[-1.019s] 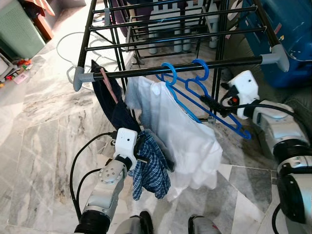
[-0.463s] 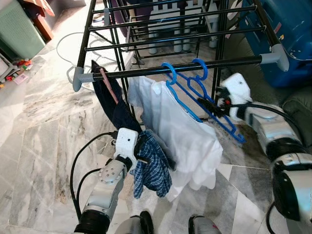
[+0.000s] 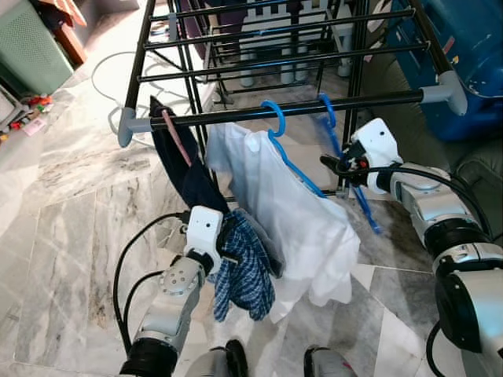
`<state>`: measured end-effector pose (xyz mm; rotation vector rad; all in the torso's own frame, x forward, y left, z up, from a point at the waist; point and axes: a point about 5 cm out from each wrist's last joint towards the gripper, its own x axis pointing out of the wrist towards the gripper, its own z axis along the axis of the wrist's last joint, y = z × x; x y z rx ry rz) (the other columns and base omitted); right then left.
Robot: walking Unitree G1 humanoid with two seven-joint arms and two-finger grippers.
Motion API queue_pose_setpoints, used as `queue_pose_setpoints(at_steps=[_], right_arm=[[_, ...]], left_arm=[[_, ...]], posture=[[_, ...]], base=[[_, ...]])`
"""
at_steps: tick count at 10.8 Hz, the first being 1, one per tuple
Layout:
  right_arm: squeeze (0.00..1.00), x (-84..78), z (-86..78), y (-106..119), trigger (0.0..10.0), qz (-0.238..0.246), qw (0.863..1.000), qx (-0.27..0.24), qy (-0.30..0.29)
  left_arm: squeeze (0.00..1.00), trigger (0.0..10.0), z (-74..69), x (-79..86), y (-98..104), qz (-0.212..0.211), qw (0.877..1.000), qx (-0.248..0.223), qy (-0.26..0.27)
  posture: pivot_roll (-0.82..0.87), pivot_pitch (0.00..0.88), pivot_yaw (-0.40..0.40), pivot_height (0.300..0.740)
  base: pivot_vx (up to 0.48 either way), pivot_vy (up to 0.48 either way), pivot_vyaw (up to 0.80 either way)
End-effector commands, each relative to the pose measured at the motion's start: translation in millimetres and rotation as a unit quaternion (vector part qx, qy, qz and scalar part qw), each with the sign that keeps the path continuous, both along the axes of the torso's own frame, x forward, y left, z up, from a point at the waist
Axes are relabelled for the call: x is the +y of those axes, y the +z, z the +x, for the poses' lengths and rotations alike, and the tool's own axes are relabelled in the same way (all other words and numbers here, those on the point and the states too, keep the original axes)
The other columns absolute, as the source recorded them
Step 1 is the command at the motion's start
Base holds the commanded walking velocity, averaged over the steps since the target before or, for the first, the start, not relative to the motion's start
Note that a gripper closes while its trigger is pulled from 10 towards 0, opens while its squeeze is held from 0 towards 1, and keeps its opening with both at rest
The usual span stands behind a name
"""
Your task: Hang hanger
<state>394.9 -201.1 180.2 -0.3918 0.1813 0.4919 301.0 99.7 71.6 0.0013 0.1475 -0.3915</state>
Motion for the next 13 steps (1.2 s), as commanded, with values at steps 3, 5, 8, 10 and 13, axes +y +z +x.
queue_pose_setpoints(at_steps=[3,5,8,10,13], right_arm=[[0.00,3.3,3.5,3,0.0,-0.006,1.000,-0.001,-0.012],[0.00,2.7,4.2,4,0.0,-0.005,1.000,-0.007,-0.020],[0.00,-0.1,3.0,4,0.0,-0.013,1.000,-0.014,-0.021],[0.00,-6.5,1.0,5,0.0,-0.020,0.999,-0.022,-0.019],[0.00,-12.2,-0.1,10,0.0,-0.026,0.998,-0.044,-0.022]], left_arm=[[0.00,10.0,-1.8,3.7,-3,0.008,1.000,0.007,0.002],[0.00,10.0,-1.9,4.1,-3,0.008,1.000,0.007,0.002],[0.00,10.0,-1.7,3.1,-3,0.009,1.000,0.007,-0.001],[0.00,10.0,-0.9,1.0,-3,0.008,1.000,0.008,-0.003],[0.00,10.0,0.2,-1.9,-3,0.006,1.000,0.008,-0.004]], posture=[[-0.22,0.190,0.150,0.740],[-0.22,0.190,0.152,0.740],[-0.23,0.189,0.154,0.740],[-0.23,0.189,0.152,0.740],[-0.24,0.185,0.150,0.740]], base=[[0.000,0.000,0.00],[0.000,0.000,0.00],[0.000,0.000,0.00],[0.000,0.000,0.00],[0.000,0.000,0.00]])
